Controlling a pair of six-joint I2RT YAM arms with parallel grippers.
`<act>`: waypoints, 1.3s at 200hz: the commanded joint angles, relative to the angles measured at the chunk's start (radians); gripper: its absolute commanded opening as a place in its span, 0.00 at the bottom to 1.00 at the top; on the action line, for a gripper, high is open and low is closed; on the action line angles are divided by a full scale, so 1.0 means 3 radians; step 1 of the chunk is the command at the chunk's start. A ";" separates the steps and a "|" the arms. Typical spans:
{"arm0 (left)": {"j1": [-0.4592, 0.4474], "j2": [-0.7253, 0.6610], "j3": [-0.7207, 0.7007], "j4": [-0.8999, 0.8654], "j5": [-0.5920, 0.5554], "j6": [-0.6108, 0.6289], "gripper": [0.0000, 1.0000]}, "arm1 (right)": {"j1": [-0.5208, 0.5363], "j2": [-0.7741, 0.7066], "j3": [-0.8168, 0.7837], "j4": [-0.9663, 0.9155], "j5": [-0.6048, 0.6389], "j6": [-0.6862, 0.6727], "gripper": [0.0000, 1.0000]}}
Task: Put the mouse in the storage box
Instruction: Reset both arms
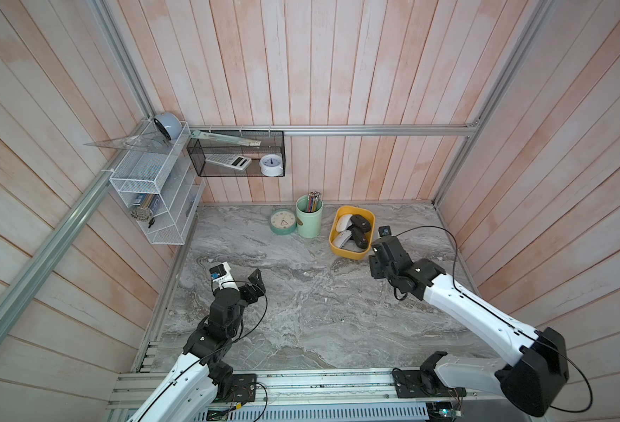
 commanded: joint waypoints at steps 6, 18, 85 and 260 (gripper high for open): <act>-0.0005 -0.0027 0.0235 -0.0246 -0.0380 -0.0126 1.00 | -0.0238 -0.0499 -0.0347 0.0617 -0.0021 0.0080 0.80; -0.0005 -0.0031 0.0258 -0.0244 -0.0443 -0.0156 1.00 | -0.0373 -0.0664 -0.0472 0.0734 -0.0089 0.0124 0.85; 0.0001 -0.0225 0.0098 0.0127 -0.1281 0.0070 1.00 | -0.0653 -0.0833 -0.1024 0.1323 0.0290 -0.0123 0.98; 0.1140 0.1978 -0.0695 0.3358 -0.1118 0.1196 1.00 | -0.1536 0.0318 -0.2253 0.4434 -0.0198 -0.0853 0.98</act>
